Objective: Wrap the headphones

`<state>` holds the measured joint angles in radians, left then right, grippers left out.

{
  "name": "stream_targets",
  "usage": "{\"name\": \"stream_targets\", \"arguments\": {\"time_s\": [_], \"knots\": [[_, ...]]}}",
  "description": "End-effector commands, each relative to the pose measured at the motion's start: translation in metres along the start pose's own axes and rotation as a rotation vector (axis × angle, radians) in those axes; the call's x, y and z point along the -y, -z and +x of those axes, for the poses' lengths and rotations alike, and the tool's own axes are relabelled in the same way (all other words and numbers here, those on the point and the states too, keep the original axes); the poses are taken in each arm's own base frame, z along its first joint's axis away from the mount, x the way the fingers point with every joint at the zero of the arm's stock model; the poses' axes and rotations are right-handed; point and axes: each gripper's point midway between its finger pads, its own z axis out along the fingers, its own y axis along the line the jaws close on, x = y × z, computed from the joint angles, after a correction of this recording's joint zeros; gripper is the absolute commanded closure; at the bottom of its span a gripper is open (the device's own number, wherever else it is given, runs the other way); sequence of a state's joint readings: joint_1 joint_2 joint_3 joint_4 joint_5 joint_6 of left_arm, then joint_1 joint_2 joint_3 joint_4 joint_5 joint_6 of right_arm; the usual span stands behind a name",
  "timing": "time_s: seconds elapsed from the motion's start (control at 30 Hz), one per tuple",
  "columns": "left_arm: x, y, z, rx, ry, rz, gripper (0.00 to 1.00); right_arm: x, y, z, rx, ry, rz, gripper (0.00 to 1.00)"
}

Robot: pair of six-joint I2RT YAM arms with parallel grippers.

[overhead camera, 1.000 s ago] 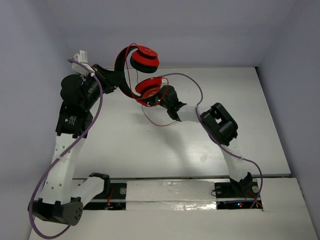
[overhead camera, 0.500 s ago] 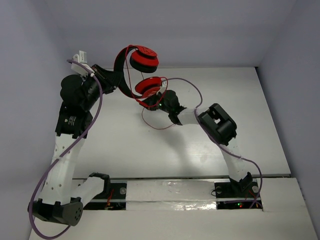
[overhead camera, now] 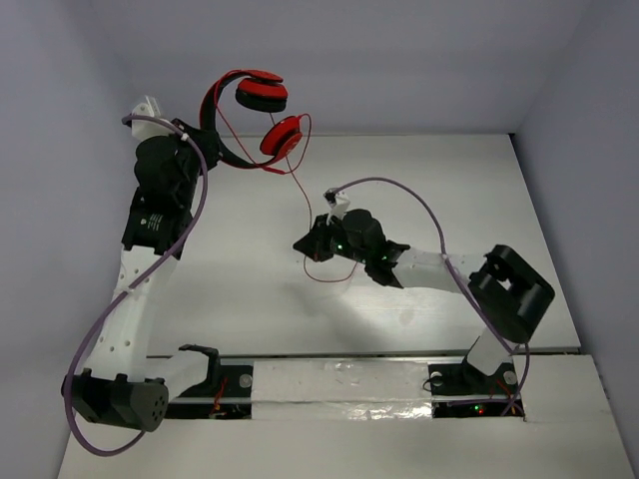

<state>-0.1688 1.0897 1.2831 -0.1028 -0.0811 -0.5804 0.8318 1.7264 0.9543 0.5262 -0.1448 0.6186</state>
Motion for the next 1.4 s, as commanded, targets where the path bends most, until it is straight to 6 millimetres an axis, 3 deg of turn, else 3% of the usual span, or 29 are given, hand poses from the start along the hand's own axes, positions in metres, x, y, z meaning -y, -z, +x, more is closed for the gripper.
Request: {"name": "stream_targets", "arguments": {"time_s": [0.0,0.07,0.1,0.17,0.2,0.27,0.33,0.43,0.67,0.77,0.97,1.03,1.1,1.27,1.3,1.37], "knots": [[0.004,-0.006,-0.035,0.163,0.019,-0.01,1.0,0.003,0.024,0.026,-0.086,0.052,0.073,1.0],[0.001,-0.011,-0.03,0.156,0.025,-0.019,1.0,-0.014,0.032,0.037,-0.13,0.09,0.055,1.0],[-0.003,-0.014,-0.025,0.147,0.025,-0.027,1.0,-0.009,0.038,0.046,-0.161,0.103,0.094,1.0],[-0.011,-0.018,-0.019,0.143,0.023,-0.054,1.0,-0.022,0.05,0.046,-0.171,0.139,0.089,1.0],[-0.017,-0.019,-0.015,0.139,0.011,-0.072,1.0,-0.014,0.058,0.05,-0.193,0.148,0.131,1.0],[-0.026,-0.022,-0.01,0.138,-0.003,-0.104,1.0,-0.023,0.072,0.044,-0.182,0.182,0.146,1.0],[-0.037,-0.024,-0.004,0.129,-0.027,-0.147,1.0,-0.017,0.085,0.049,-0.236,0.199,0.184,1.0],[-0.047,-0.03,0.005,0.105,-0.049,-0.18,1.0,-0.026,0.101,0.061,-0.321,0.25,0.181,1.0],[-0.072,-0.044,0.044,0.033,-0.105,-0.277,1.0,-0.056,0.129,0.063,-0.434,0.341,0.15,1.0],[-0.073,-0.051,0.064,-0.007,-0.106,-0.28,1.0,-0.071,0.135,0.068,-0.483,0.39,0.136,1.0],[-0.065,-0.057,0.105,-0.08,-0.17,-0.289,1.0,-0.08,0.144,0.046,-0.466,0.438,0.166,1.0],[-0.061,-0.056,0.117,-0.102,-0.199,-0.289,1.0,-0.074,0.148,0.038,-0.466,0.469,0.217,1.0],[-0.05,-0.053,0.137,-0.14,-0.246,-0.259,1.0,-0.073,0.152,0.018,-0.417,0.497,0.267,1.0],[-0.054,-0.038,0.181,-0.255,-0.39,-0.247,1.0,-0.075,0.164,-0.029,-0.305,0.58,0.357,1.0],[-0.047,-0.032,0.192,-0.277,-0.417,-0.217,1.0,-0.07,0.167,-0.037,-0.288,0.591,0.402,1.0],[-0.052,-0.022,0.204,-0.315,-0.457,-0.232,1.0,-0.07,0.166,-0.045,-0.264,0.611,0.421,1.0]]}}
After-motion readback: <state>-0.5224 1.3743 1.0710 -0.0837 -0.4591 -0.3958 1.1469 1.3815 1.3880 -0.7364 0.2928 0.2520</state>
